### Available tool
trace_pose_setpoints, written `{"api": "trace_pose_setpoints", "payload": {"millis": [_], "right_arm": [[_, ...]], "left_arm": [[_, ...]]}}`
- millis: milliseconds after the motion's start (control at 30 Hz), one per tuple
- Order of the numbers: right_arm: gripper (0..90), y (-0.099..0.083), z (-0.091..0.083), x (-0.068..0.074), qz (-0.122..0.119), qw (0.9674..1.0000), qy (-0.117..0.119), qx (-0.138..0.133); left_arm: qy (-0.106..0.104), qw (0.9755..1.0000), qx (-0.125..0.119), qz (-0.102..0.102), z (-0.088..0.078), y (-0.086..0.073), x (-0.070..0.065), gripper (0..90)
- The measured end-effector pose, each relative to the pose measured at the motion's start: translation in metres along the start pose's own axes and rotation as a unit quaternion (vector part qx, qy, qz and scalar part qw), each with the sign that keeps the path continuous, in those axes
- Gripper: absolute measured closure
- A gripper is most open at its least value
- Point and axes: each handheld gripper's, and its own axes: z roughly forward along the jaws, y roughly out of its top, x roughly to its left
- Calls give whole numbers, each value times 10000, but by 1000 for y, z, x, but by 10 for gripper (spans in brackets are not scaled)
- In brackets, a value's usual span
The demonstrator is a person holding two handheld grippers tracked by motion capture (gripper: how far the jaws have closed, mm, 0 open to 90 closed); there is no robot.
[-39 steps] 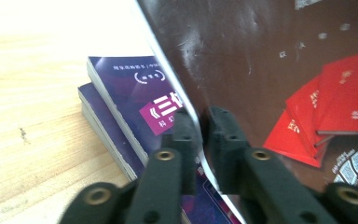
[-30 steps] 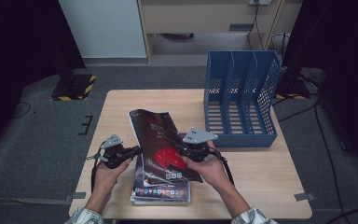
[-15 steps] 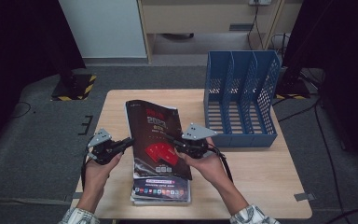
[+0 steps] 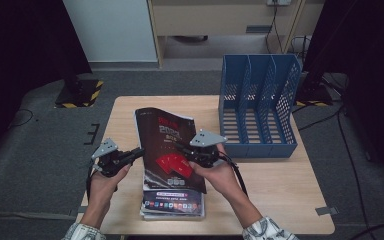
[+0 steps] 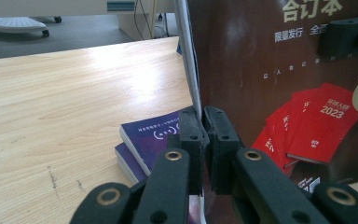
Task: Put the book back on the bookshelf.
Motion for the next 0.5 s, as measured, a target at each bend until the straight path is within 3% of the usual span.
{"api": "trace_pose_setpoints", "payload": {"millis": [100,267,433,500], "right_arm": [[855,0,0,3,-106,9999,32,-53],[868,0,2,10,-342,9993,125,-99],[868,0,1,10,-337,9992,133,-153],[868,1,0,9,-311,9992,142,-225]], "left_arm": [[-20,9999,-38,-109,1,-4,4,799],[20,9999,-47,-141,5,-11,8,627],[-222,9992,147,-293,14,-21,12,460],[-355,9987,266,-251,18,-25,11,426]]}}
